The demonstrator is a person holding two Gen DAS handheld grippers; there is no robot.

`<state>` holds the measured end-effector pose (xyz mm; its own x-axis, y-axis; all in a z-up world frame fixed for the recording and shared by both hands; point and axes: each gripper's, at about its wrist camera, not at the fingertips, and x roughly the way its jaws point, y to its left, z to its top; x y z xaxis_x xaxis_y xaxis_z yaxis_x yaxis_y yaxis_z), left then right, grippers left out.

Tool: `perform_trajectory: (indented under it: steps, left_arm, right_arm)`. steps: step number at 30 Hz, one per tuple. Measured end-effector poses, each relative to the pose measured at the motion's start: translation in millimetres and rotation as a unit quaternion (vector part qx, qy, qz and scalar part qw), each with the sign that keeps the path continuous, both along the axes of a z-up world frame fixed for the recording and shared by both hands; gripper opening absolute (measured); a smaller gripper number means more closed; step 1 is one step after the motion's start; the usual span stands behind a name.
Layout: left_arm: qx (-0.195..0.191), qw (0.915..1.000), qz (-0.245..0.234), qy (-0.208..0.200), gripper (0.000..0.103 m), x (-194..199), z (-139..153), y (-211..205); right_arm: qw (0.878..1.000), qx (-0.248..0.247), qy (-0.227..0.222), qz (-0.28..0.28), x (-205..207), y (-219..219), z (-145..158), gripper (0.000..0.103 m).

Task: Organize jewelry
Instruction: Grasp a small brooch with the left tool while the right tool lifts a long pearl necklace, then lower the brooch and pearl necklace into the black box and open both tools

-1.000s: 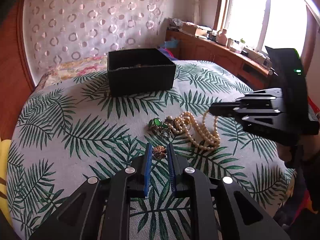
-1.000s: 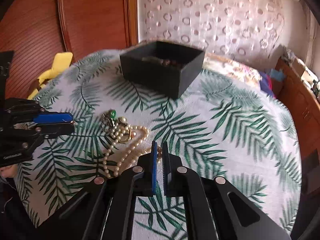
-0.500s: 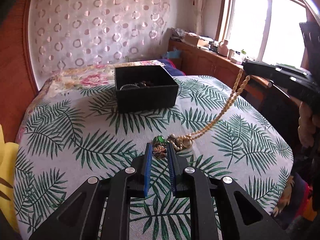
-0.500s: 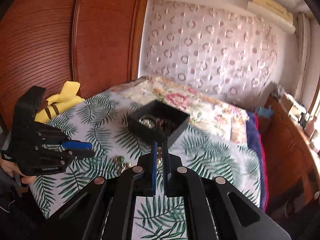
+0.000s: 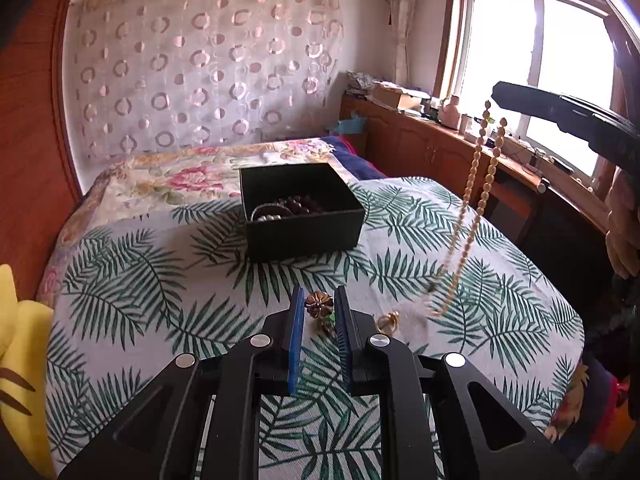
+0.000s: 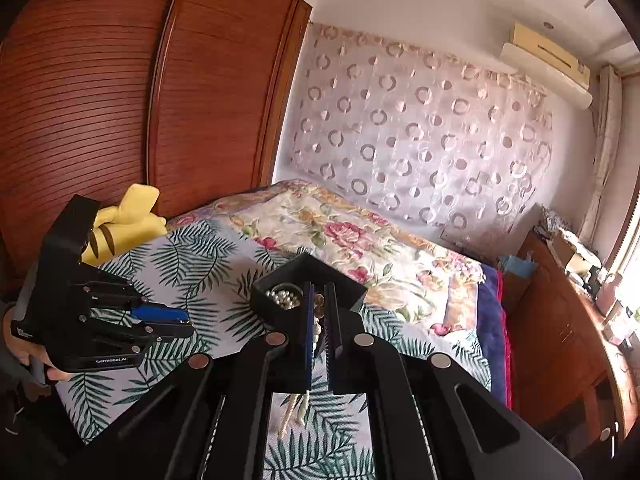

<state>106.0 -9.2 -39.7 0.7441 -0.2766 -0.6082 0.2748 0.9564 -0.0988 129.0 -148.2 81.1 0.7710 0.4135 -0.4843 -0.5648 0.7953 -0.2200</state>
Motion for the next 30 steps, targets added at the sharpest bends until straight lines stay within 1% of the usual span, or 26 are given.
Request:
perform_trajectory:
  steps: [7, 14, 18, 22, 30]
  left_arm:
    - [0.002, 0.9999, 0.002, -0.013, 0.014, 14.6, 13.6, 1.2]
    - [0.010, 0.9997, 0.005, -0.023, 0.014, 34.8, 26.6, 0.8]
    - [0.016, 0.9994, 0.010, -0.029, 0.014, 48.1, 33.7, 1.4]
    - [0.018, 0.9993, 0.013, -0.031, 0.014, 62.5, 38.2, 1.2]
    - [0.016, 0.9994, 0.014, -0.026, 0.014, 93.8, 37.6, -1.4]
  right_arm:
    - [1.000, -0.012, -0.028, -0.003, 10.6, 9.8, 20.6, 0.006]
    - [0.999, -0.017, -0.051, -0.008, 40.8, 26.8, 49.1, 0.006]
    - [0.998, -0.021, -0.055, -0.007, 62.9, 39.3, 59.7, 0.006]
    - [0.999, -0.027, -0.044, -0.014, 86.6, 48.3, 58.0, 0.006]
    - [0.999, -0.018, -0.003, -0.028, 117.3, 46.1, 34.7, 0.006]
